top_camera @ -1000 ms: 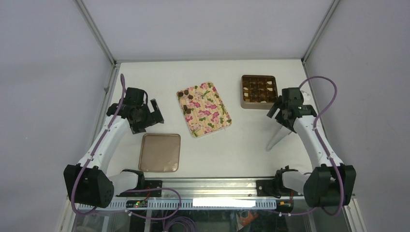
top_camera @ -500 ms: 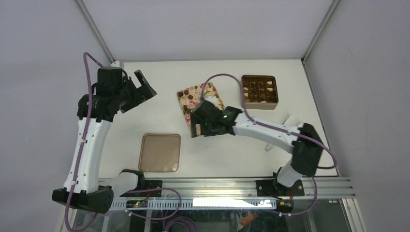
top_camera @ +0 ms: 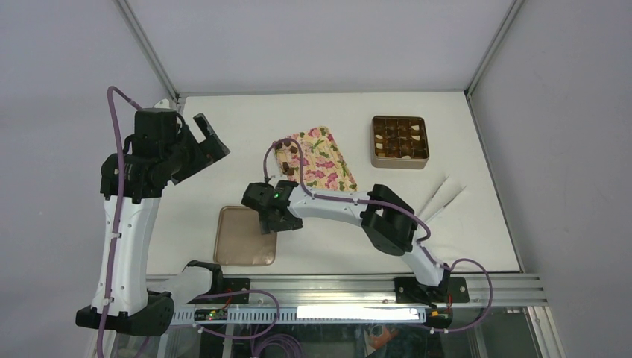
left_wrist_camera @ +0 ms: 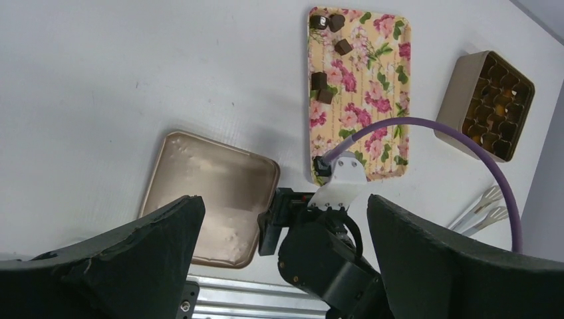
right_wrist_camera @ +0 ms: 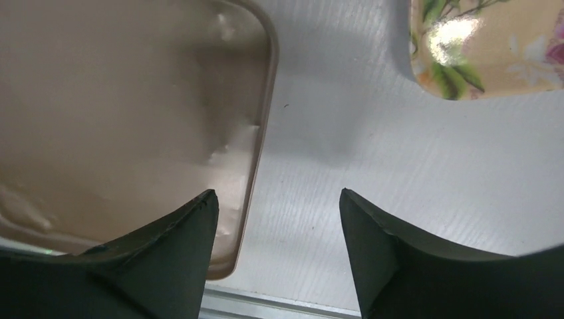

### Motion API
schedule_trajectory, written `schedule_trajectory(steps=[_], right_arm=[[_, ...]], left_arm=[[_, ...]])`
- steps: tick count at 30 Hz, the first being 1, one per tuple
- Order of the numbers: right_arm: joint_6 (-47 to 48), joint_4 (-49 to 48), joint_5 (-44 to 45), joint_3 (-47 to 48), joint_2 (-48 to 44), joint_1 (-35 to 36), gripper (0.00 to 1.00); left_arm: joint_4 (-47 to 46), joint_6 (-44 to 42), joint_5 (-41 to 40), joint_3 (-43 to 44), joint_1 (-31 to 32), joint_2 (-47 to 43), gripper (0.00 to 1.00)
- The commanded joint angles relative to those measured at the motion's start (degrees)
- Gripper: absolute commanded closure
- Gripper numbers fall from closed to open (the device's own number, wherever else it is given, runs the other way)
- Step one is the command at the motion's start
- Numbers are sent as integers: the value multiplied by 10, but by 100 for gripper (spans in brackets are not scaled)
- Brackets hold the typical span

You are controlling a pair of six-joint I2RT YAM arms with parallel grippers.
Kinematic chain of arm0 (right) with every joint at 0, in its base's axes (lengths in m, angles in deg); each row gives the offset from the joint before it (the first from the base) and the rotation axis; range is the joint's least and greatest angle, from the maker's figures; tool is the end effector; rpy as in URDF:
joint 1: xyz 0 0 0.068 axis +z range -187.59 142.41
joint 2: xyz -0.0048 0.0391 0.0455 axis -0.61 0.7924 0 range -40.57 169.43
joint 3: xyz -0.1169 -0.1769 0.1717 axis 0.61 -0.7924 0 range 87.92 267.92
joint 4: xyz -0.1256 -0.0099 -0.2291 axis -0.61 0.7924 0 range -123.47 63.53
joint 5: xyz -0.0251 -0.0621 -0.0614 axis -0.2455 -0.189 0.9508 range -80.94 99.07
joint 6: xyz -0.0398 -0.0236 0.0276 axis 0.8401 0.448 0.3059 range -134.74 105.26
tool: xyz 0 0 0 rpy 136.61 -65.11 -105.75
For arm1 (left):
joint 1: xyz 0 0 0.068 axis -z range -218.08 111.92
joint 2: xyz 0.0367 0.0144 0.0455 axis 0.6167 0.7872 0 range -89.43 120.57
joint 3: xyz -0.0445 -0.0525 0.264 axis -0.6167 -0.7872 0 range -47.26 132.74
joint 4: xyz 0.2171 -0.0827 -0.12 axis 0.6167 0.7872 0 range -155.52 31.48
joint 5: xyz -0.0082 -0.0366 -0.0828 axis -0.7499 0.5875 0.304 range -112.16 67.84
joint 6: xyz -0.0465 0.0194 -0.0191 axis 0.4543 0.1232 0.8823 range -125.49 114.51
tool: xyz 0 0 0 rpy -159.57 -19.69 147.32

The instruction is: Pack the chocolate

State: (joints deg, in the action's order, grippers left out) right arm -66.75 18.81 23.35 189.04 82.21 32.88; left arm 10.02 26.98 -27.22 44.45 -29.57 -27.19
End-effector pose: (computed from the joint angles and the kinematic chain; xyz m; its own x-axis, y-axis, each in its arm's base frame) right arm 0.1564 0.4144 0.1966 -0.8995 -0.2514 -0.3572 -0.2949 0.9528 0.0721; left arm 0.1555 -0.0200 0.4411 -0.6476 -0.4438 -0.6194 -0.3091 0.8960 -0.3187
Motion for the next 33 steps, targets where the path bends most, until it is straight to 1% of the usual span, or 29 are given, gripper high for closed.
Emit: schedule_trajectory(steps=[1,3,5,7,9,11,12,13,15,18,20,23,27,30,33], right_arm=[[-27,45,35,52,29,-2,35],[-27,42,35,56,38,-3,45],[-25,39,39,58,46,-2,53],[-19,33,44,62,55,-2,62],[-14,28,42,67,65,-3,67],[-9,20,35,71,71,-5,70],[-6,14,32,69,69,-6,73],[-5,6,29,63,65,-6,80],[-6,-9,26,43,53,-12,100],[-3,-22,28,14,24,-27,100],[15,-44,15,-12,-9,-41,100],[55,-74,38,-63,-84,-53,100],[97,-111,51,-143,-207,-84,100],[103,-113,61,-210,-291,-120,100],[115,-122,44,-264,-375,-161,100]], left_arm=[[4,5,-13,8,-7,-5,1],[4,8,-18,6,-7,-5,1],[3,11,-20,5,-7,-5,1],[1,13,-5,4,-7,-5,1],[-3,16,13,0,-7,-4,1],[-5,19,13,-6,-7,-6,1],[-6,19,12,-8,-7,-8,1],[-6,19,10,-9,-7,-9,1],[-5,18,10,-8,-7,-11,1],[-6,15,8,-1,-8,-9,1],[-6,11,8,3,-8,-6,1],[-8,7,22,-3,-8,-2,1],[-20,-8,49,-37,-8,-7,1],[-56,-31,111,-75,-7,-30,1],[-117,-56,226,-130,-8,-50,1]])
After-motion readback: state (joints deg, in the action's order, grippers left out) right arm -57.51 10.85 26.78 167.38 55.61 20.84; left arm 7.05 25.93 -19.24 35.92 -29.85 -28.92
